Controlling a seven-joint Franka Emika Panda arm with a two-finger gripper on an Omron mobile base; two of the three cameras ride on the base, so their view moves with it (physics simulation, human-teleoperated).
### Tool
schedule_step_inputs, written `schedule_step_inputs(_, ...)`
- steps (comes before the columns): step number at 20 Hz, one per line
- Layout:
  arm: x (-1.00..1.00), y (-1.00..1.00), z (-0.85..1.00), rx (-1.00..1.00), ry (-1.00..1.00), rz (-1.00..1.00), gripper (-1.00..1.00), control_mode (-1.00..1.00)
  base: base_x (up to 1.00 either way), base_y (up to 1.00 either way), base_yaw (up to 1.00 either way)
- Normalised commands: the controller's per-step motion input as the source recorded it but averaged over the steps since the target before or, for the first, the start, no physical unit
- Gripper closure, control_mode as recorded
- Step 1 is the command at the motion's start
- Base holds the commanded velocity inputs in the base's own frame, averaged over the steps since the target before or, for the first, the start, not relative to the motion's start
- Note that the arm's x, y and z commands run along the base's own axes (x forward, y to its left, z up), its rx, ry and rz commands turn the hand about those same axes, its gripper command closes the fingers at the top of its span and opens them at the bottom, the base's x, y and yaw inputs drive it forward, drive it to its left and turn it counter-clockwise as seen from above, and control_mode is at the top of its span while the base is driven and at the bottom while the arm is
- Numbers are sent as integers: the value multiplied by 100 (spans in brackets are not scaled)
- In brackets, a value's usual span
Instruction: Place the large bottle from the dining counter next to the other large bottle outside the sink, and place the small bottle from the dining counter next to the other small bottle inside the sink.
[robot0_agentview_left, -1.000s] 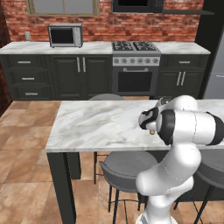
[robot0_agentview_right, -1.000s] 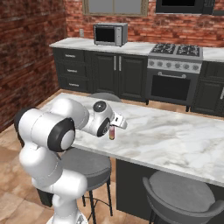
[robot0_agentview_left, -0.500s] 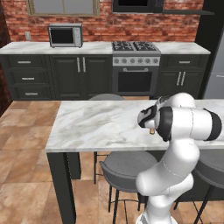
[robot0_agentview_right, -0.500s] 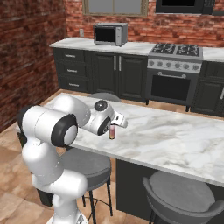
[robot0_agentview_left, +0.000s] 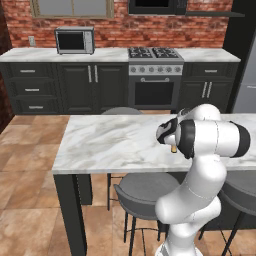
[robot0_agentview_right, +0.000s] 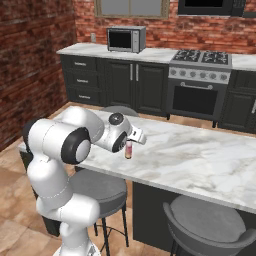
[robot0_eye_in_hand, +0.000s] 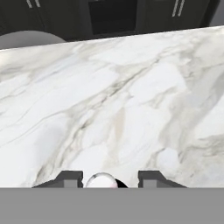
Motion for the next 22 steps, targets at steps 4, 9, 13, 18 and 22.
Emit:
schedule_step_inputs(4, -2, 0, -1, 0, 0, 0, 100, -100, 0, 0, 0)
schedule_step_inputs(9, -13, 0, 0, 0, -2, 0, 100, -100, 0, 0, 0)
schedule_step_inputs(13, -38, 0, 11, 0, -9, 0, 100, -100, 0, 0, 0)
schedule_step_inputs(18, -42, 0, 26, 0, -12, 0, 100, -100, 0, 0, 0)
schedule_step_inputs(22, -18, 0, 24, 0, -8, 0, 100, -100, 0, 0, 0)
